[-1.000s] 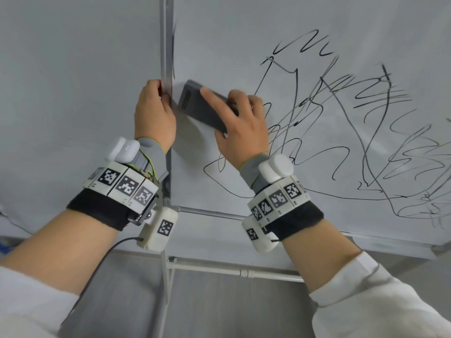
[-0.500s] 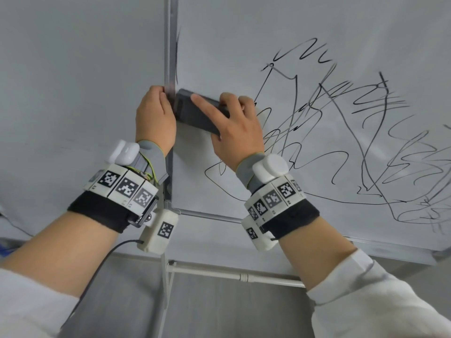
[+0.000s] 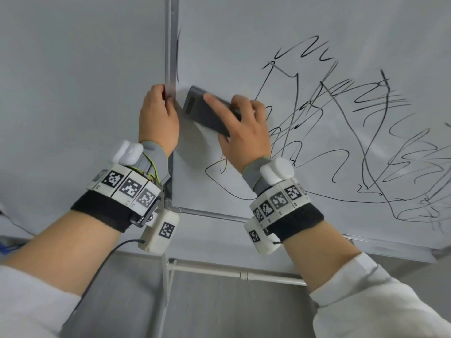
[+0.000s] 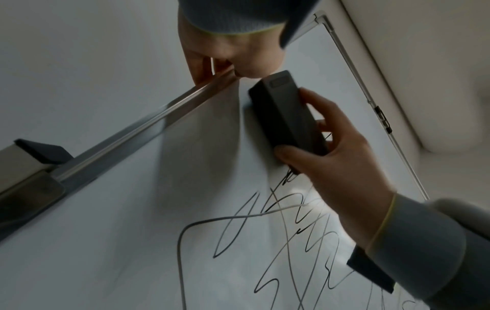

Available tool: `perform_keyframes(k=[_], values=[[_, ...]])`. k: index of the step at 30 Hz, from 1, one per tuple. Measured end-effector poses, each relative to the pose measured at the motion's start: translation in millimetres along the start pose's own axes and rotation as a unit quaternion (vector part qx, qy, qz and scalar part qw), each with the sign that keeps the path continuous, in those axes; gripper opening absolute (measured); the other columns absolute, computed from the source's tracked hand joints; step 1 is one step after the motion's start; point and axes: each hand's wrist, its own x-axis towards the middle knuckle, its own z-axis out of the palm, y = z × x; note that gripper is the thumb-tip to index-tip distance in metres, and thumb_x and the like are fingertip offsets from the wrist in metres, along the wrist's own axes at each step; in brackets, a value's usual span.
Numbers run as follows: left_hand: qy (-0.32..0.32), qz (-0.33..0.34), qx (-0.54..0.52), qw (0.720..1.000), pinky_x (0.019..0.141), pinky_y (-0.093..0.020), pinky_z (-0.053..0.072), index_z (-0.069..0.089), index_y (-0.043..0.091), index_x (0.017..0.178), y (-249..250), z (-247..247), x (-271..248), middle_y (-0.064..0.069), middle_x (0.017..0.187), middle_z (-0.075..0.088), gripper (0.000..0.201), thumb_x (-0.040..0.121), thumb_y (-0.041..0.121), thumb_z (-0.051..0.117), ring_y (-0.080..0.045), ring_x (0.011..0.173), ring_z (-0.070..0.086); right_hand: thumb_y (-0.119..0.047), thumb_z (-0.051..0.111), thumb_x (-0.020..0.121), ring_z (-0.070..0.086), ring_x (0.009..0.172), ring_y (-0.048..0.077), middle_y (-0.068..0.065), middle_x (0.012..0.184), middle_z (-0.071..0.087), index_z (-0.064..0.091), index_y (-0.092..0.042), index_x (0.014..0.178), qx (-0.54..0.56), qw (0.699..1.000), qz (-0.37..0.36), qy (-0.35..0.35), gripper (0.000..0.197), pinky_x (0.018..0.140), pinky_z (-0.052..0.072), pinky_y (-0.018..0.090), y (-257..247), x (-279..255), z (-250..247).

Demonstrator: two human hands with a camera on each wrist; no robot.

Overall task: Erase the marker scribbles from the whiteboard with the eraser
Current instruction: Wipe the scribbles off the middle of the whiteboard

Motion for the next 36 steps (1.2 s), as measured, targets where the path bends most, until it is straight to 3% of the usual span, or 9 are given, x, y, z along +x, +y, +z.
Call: perform_keyframes(k=[3, 7, 12, 16, 21, 28, 36], values=[[-0.006, -0.016, -0.015, 1.000, 0.087, -0.034, 0.042, 0.047, 0.004, 0.118, -0.1, 4.0, -3.1, -0.013, 0.114, 0.056, 0.024, 0.096, 0.012, 0.040, -0.027, 0.103, 0.054, -0.007, 0.061, 0.069, 0.035, 0.095, 0.028, 0.009, 0.113, 0.050, 0.055, -0.026, 0.131, -0.004, 1.000, 0.004, 0.012, 0.065, 0.073, 0.048, 0.037, 8.6, 4.2, -3.5], [-0.008, -0.013, -0.023, 1.000, 0.087, -0.037, 0.043, 0.044, 0.004, 0.121, -1.4, 6.9, -7.2, -0.013, 0.115, 0.056, 0.028, 0.095, 0.010, 0.039, -0.030, 0.103, 0.054, -0.006, 0.064, 0.068, 0.035, 0.094, 0.029, 0.003, 0.114, 0.037, 0.054, -0.028, 0.130, -0.009, 1.000, -0.003, -0.015, 0.066, 0.071, 0.045, 0.036, 10.7, -34.9, 9.7], [-0.012, -0.018, -0.009, 1.000, 0.089, -0.040, 0.043, 0.043, 0.002, 0.122, -4.8, 9.7, -11.1, -0.016, 0.116, 0.054, 0.028, 0.095, 0.010, 0.039, -0.032, 0.105, 0.052, -0.005, 0.070, 0.066, 0.037, 0.093, 0.029, 0.004, 0.112, 0.041, 0.045, -0.033, 0.129, -0.013, 0.998, -0.013, -0.054, 0.073, 0.071, 0.047, 0.037, 14.3, -72.2, 19.5], [-0.007, -0.026, -0.010, 1.000, 0.089, -0.034, 0.039, 0.041, 0.001, 0.125, -4.9, 12.2, -14.0, -0.016, 0.120, 0.052, 0.030, 0.096, 0.010, 0.038, -0.031, 0.108, 0.050, -0.005, 0.071, 0.066, 0.037, 0.095, 0.030, 0.005, 0.112, 0.043, 0.050, -0.031, 0.128, -0.017, 1.000, -0.013, -0.019, 0.070, 0.073, 0.045, 0.035, 19.8, -51.4, 9.2], [0.000, -0.031, -0.021, 0.999, 0.085, -0.031, 0.038, 0.041, 0.001, 0.124, -7.7, 14.4, -19.9, -0.016, 0.118, 0.054, 0.030, 0.097, 0.012, 0.038, -0.031, 0.105, 0.051, -0.006, 0.069, 0.069, 0.036, 0.096, 0.030, 0.003, 0.115, 0.037, 0.046, -0.032, 0.130, -0.014, 1.000, -0.005, -0.003, 0.071, 0.076, 0.045, 0.036, 19.8, -51.7, 8.8], [0.001, -0.033, -0.021, 0.999, 0.085, -0.033, 0.040, 0.042, 0.001, 0.121, -19.9, 20.3, -26.0, -0.016, 0.115, 0.055, 0.031, 0.095, 0.017, 0.042, -0.031, 0.101, 0.053, 0.001, 0.064, 0.068, 0.037, 0.096, 0.029, 0.002, 0.113, 0.038, 0.042, -0.035, 0.130, -0.021, 0.998, -0.028, -0.054, 0.075, 0.074, 0.046, 0.035, 18.5, -90.8, 26.4], [0.010, -0.035, -0.049, 0.998, 0.090, -0.034, 0.043, 0.041, 0.001, 0.125, -28.1, 28.1, -36.4, -0.015, 0.119, 0.055, 0.039, 0.093, 0.021, 0.044, -0.029, 0.103, 0.055, -0.005, 0.068, 0.068, 0.036, 0.097, 0.030, 0.009, 0.112, 0.053, 0.051, -0.028, 0.129, -0.004, 1.000, -0.015, 0.008, 0.067, 0.078, 0.044, 0.035, 22.5, -59.3, 12.0]])
